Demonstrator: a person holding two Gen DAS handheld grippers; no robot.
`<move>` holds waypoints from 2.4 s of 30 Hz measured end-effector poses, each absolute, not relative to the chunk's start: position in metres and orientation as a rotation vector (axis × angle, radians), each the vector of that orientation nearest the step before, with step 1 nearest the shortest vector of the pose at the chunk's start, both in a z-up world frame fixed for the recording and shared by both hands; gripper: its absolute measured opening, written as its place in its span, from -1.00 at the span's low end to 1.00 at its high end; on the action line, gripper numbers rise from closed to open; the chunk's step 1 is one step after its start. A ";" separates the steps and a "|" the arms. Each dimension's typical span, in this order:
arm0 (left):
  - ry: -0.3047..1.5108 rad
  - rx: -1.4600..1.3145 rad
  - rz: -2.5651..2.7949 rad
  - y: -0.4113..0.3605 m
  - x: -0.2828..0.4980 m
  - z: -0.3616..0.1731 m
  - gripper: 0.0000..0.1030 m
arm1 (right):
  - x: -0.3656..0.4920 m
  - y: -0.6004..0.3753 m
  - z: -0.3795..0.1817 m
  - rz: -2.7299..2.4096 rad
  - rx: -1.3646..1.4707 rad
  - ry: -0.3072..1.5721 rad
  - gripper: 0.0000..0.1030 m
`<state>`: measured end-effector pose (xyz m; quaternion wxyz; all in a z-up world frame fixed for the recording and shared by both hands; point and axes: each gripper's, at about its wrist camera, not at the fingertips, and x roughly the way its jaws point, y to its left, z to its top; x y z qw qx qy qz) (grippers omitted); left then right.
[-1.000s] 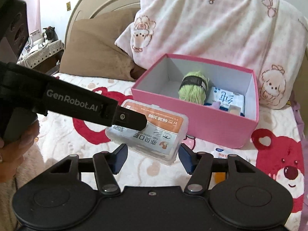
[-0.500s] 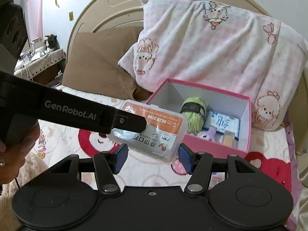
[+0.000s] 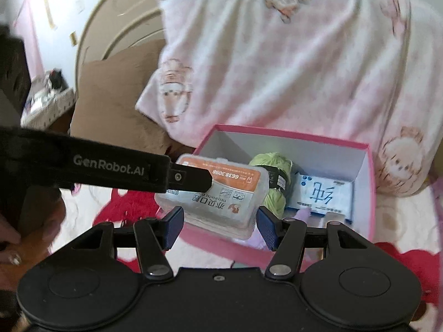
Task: Organize objects
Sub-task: 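Lower the card box into the pink box and open the left gripper, then raise the open left gripper away from the box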
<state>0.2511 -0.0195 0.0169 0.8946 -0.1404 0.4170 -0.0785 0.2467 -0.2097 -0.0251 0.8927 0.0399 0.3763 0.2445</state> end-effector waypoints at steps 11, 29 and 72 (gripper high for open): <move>1.015 -0.251 -0.069 -0.013 0.305 -0.049 -0.14 | 0.318 -0.214 -0.097 0.570 0.283 0.985 0.21; 1.043 -0.089 0.058 -0.035 0.311 -0.086 -0.15 | 0.339 -0.201 -0.147 0.586 0.313 1.105 0.10; 0.860 0.008 -0.242 -0.141 0.114 0.115 0.77 | 0.104 -0.305 0.041 0.635 -0.127 0.762 0.68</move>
